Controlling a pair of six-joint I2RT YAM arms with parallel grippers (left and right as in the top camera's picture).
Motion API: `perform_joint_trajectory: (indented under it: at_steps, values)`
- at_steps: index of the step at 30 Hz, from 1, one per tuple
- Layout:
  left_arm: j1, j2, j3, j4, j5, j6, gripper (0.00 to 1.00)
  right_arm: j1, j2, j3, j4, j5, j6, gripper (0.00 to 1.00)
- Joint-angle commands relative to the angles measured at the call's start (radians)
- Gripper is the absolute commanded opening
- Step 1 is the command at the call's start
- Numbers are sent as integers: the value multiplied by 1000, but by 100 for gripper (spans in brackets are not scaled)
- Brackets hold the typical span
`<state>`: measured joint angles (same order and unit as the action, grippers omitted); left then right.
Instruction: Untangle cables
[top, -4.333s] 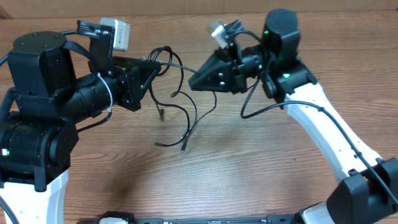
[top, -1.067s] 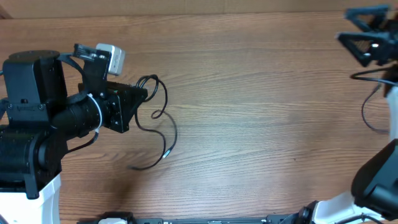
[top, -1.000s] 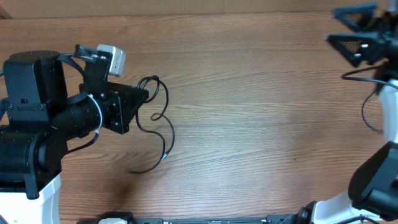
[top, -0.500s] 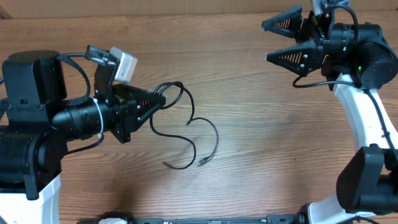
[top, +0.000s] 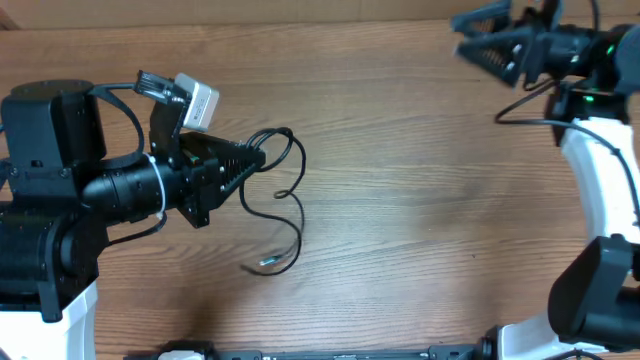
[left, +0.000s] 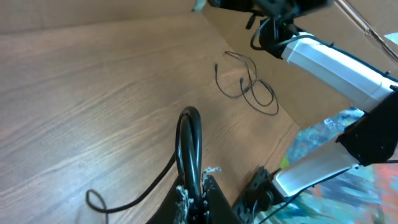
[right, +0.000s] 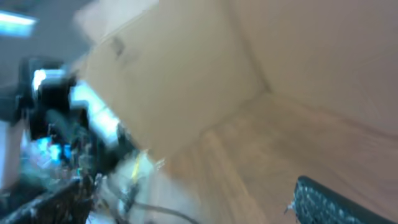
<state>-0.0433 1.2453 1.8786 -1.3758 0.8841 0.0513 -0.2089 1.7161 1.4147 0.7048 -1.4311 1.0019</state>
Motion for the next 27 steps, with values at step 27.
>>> perform_joint_trajectory:
  at_steps: [27]
  values:
    - [-8,-18,21,-95,-370,-17,7,370,-456,8,-1283,1316,-1115,100]
